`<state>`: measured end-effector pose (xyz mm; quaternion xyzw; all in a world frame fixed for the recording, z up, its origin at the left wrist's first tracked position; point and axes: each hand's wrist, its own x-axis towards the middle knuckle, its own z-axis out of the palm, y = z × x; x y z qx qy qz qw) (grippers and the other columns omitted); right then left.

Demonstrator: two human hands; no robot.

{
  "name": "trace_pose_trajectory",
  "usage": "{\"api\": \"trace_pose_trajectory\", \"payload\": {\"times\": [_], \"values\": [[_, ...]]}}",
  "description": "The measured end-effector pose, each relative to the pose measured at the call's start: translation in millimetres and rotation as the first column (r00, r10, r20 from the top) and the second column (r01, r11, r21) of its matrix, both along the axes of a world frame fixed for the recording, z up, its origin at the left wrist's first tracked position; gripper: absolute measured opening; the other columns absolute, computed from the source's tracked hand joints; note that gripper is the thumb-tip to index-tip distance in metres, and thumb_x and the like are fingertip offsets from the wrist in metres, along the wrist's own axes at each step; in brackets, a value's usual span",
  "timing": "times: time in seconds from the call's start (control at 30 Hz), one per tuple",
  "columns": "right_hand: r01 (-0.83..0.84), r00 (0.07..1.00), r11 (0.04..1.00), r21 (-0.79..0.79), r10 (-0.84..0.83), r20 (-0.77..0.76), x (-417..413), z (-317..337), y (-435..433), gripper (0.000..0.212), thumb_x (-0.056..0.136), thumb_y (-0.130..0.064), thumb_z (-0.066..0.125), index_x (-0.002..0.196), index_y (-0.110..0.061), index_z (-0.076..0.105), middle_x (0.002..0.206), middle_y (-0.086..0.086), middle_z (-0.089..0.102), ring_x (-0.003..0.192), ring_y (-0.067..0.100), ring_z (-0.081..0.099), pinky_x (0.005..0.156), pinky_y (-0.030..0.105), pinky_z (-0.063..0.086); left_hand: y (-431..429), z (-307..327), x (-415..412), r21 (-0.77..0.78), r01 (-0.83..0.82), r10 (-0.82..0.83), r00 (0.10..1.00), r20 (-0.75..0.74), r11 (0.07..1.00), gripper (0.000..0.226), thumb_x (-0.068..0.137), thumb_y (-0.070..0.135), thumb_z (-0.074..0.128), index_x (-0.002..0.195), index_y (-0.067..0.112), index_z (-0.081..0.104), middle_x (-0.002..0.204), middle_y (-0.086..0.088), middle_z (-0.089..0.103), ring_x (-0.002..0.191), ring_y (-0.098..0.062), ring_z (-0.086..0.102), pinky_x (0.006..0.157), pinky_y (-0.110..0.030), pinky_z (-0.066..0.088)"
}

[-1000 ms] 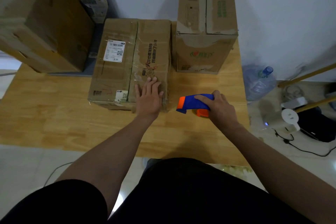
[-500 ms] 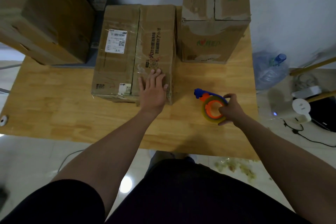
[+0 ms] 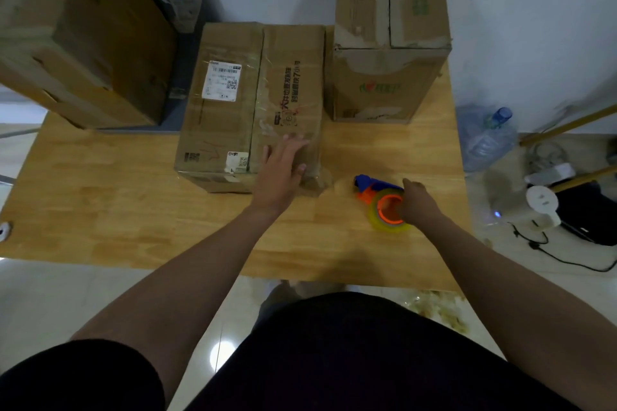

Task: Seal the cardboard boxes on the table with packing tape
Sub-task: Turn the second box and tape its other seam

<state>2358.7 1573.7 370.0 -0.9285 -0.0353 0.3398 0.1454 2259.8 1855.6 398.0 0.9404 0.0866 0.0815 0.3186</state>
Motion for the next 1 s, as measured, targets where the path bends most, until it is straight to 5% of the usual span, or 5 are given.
{"api": "trace_pose_trajectory", "payload": {"times": [0.37,0.47,0.63,0.8,1.0], "values": [[-0.387,0.856,0.907,0.165,0.288,0.429,-34.6,63.0,116.9,0.055,0.086,-0.003,0.056,0.141,-0.005,0.052,0.145,0.017,0.051,0.135,0.035,0.044,0.114,0.038,0.03,103.0,26.9,-75.2,0.265,-0.003,-0.023,0.995,0.096,0.964,0.036,0.09,0.002,0.057,0.121,0.011,0.072,0.123,-0.009,0.071,0.126,-0.031,0.059,0.108,-0.058,0.045],[-0.492,0.774,0.856,0.161,0.345,0.531,-49.3,68.5,154.5,0.045,0.095,-0.007,0.049,0.14,-0.01,0.056,0.147,0.009,0.052,0.142,0.028,0.039,0.117,0.04,0.031,119.0,39.9,-88.4,0.252,0.048,-0.017,0.992,-0.122,0.967,0.037,0.097,0.008,0.058,0.134,0.012,0.065,0.134,-0.017,0.063,0.125,-0.037,0.058,0.101,-0.05,0.051],[-0.721,0.624,0.679,0.14,0.546,0.559,-89.6,68.0,228.2,0.044,0.105,-0.015,0.037,0.147,-0.005,0.046,0.155,0.01,0.043,0.151,0.03,0.025,0.122,0.046,0.021,127.3,35.4,-81.4,0.248,0.284,-0.18,0.911,-0.37,0.926,0.051,0.111,0.031,0.032,0.161,0.017,0.03,0.167,-0.001,0.03,0.155,-0.025,0.02,0.124,-0.049,0.019],[-0.739,0.612,0.673,0.033,0.65,0.451,-111.7,42.0,245.7,0.071,0.104,-0.05,0.01,0.16,-0.008,0.016,0.169,0.007,0.012,0.156,0.019,0.005,0.126,0.043,0.012,145.1,25.8,-91.9,0.183,0.374,-0.274,0.869,-0.413,0.909,0.056,0.112,0.033,0.029,0.165,0.02,0.013,0.172,0.002,0.013,0.158,-0.018,0.004,0.128,-0.041,0.007],[-0.608,0.672,0.789,-0.089,0.572,0.471,-113.3,31.5,222.2,0.083,0.096,-0.061,-0.002,0.161,-0.012,0.012,0.169,0.005,0.002,0.156,0.017,-0.001,0.127,0.045,0.004,150.4,9.8,-104.9,0.342,0.337,-0.151,0.87,-0.469,0.877,0.081,0.102,0.063,0.008,0.163,0.011,-0.003,0.171,-0.005,-0.014,0.157,-0.016,-0.016,0.128,-0.042,-0.004]]}}
